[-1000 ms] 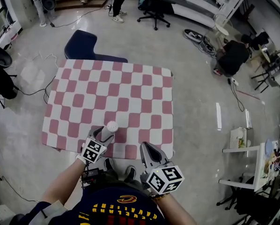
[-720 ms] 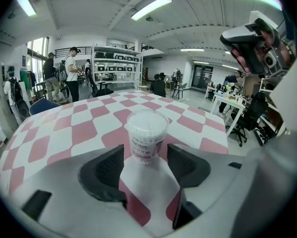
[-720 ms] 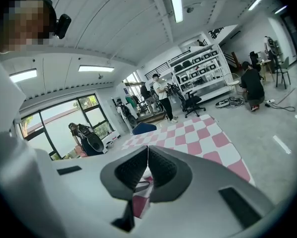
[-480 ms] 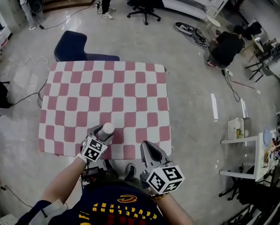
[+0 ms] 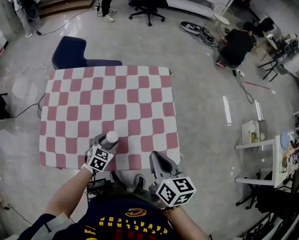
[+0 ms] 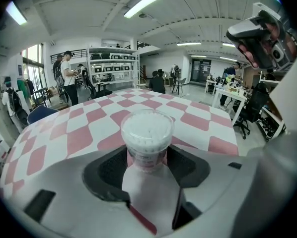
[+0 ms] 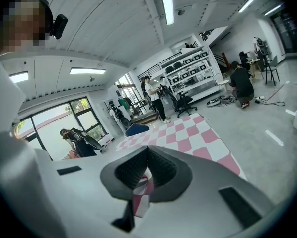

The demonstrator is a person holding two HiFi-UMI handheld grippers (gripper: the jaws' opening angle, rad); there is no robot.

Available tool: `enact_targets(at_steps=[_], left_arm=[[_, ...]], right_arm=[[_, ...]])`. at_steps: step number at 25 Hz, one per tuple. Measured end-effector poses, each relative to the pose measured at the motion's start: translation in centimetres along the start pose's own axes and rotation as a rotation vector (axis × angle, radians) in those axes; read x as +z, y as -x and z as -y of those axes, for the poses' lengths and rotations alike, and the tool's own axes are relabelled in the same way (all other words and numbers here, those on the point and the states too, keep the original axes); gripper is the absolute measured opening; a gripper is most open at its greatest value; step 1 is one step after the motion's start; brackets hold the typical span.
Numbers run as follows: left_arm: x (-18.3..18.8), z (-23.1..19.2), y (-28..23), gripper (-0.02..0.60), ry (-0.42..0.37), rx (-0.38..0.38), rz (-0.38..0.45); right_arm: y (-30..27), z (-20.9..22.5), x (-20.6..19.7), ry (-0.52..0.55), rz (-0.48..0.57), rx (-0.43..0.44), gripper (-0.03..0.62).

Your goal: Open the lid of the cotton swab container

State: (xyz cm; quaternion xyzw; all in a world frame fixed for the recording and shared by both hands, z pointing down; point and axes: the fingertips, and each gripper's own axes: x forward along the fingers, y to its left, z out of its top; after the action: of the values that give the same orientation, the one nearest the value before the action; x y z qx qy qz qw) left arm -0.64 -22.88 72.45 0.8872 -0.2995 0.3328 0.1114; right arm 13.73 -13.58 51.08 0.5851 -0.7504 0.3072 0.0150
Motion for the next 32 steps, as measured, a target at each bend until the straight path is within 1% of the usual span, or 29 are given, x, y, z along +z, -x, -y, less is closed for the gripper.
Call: enact_targets(at_steps=[4, 9, 12, 15, 19, 22, 26, 29, 32], left_arm=[[0.1, 0.1, 0.2, 0.247, 0.0, 0.009, 0.004], [1.1, 0.7, 1.2, 0.247, -0.016, 0.018, 0.036], [1.5, 0.9, 2.2, 0.245, -0.021, 0.027, 0.056], [2.7, 1.1, 3.8, 0.245, -0.017, 0.042, 0.101], [5.3, 1.3, 6.8, 0.245, -0.033, 0.069, 0.169], [8.0, 1.4, 9.9, 0.245, -0.046, 0.085, 0.228], [12.2, 2.4, 14.4, 0.245, -0.054, 0.076, 0.313], [15.0, 3.3, 17.6, 0.245, -0.022, 0.06, 0.363], [17.1, 3.8, 20.2, 0.245, 0.005, 0.067, 0.398]], right_arm=[[0.7, 0.5, 0.1, 0.0, 0.005, -0.005, 0.011], [0.8, 1.0, 0.6, 0.013, 0.004, 0.008, 0.011], [0.5, 0.6, 0.9, 0.027, 0.003, 0.034, 0.011], [0.1, -0.1, 1.2, 0.055, -0.002, 0.068, 0.011], [-0.4, -1.0, 2.4, 0.11, -0.002, 0.115, 0.011], [-1.0, -2.4, 3.7, 0.18, 0.0, 0.168, 0.011], [-1.5, -5.0, 5.1, 0.273, -0.016, 0.246, 0.011], [-1.6, -6.8, 6.3, 0.307, -0.009, 0.291, 0.011], [-1.4, -8.3, 7.9, 0.341, 0.019, 0.34, 0.011]])
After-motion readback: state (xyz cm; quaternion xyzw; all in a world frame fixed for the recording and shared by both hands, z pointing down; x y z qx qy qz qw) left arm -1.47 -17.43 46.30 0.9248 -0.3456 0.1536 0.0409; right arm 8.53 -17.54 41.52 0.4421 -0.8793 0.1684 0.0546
